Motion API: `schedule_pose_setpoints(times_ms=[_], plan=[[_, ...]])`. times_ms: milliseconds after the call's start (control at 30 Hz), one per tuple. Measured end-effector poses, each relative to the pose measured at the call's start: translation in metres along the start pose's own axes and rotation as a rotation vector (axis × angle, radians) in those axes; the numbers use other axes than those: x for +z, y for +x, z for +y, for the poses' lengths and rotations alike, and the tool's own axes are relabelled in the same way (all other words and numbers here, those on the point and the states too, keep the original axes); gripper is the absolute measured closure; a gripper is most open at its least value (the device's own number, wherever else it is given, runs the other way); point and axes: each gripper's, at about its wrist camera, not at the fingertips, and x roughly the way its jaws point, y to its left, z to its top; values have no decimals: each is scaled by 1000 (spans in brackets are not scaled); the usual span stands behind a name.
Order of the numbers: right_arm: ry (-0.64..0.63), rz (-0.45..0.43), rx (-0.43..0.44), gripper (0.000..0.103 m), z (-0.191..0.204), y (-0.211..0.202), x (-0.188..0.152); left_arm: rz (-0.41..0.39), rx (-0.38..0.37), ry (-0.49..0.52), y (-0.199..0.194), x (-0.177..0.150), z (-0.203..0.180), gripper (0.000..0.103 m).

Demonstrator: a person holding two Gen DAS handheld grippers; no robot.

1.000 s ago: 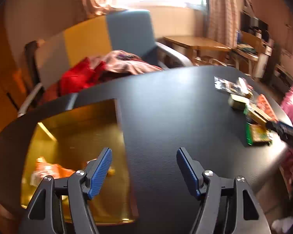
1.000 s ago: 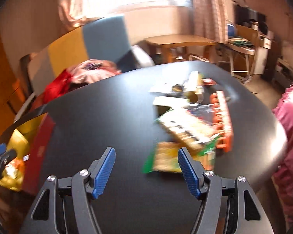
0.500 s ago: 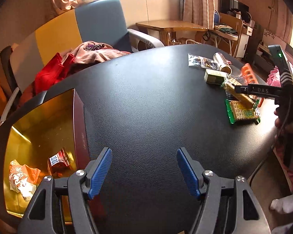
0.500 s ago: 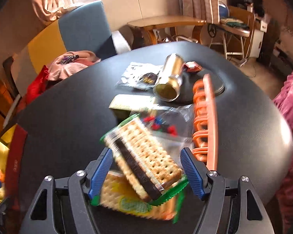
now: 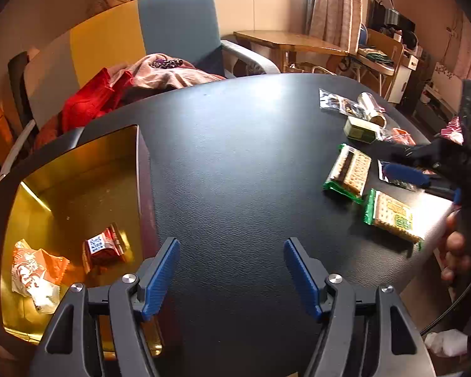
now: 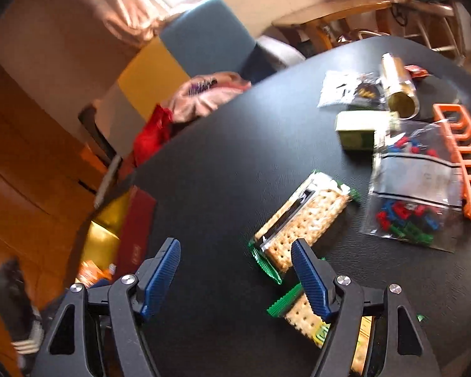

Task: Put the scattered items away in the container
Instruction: 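Move both tools back to the cracker packs on the table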

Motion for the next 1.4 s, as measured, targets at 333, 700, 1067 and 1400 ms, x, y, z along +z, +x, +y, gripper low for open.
schedule_pose_setpoints(times_ms=[333, 700, 1067, 1400], plan=[[-62, 34, -282, 26, -53, -34, -27, 26, -65, 55, 9, 14, -27, 33], [-21, -16, -200, 26, -69, -57, -41, 39, -237, 245, 43, 76, -102, 33], [-9, -38, -226, 26, -78, -64, -34, 143, -229, 394, 94, 87, -140, 34], [-4, -40, -245, 26, -80, -65, -32, 221, -211, 390, 129, 89, -145, 37]])
